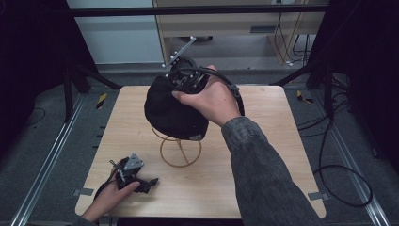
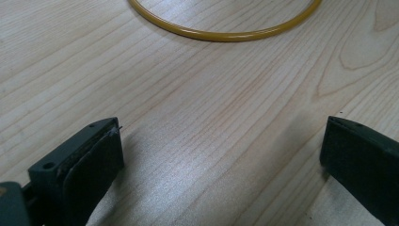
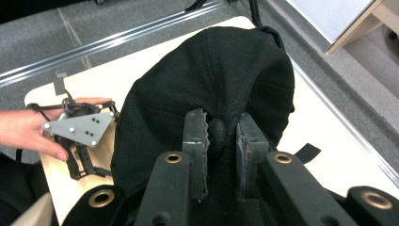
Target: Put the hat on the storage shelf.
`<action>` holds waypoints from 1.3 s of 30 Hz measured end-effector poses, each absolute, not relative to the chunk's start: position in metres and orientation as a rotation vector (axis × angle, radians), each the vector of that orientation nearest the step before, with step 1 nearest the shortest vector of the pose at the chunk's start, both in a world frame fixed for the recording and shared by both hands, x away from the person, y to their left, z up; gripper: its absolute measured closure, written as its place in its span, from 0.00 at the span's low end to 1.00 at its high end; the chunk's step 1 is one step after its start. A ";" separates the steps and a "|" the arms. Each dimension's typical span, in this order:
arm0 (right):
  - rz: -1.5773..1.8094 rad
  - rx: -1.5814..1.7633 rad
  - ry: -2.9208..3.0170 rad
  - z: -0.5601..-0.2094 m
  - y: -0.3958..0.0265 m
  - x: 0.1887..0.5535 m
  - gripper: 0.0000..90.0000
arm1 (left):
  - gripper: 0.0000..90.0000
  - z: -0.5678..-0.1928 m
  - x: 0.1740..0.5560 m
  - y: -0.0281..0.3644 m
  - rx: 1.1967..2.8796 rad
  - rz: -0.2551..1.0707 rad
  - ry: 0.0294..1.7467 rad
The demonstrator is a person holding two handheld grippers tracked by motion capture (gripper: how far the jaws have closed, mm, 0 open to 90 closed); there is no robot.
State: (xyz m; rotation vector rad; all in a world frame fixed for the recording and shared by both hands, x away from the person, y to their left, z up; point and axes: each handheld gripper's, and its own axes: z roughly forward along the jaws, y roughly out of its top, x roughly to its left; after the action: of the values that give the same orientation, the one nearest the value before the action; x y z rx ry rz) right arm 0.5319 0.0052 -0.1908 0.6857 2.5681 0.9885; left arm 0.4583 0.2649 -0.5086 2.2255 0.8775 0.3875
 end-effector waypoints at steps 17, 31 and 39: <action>0.931 0.672 2.610 -0.208 0.021 0.537 0.85 | 0.00 -0.509 0.459 0.264 2.224 0.387 0.873; 0.906 0.683 2.623 -0.218 0.025 0.542 0.84 | 0.00 -0.509 0.458 0.264 2.222 0.387 0.872; 0.901 0.686 2.633 -0.223 0.026 0.543 0.83 | 0.00 -0.509 0.458 0.264 2.221 0.386 0.872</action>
State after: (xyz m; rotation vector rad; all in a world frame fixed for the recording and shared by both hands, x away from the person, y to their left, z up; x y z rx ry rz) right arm 0.5431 0.0260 -0.2230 0.6856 2.6331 0.9008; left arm 0.4584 0.2637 -0.5088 2.2213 0.8715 0.3861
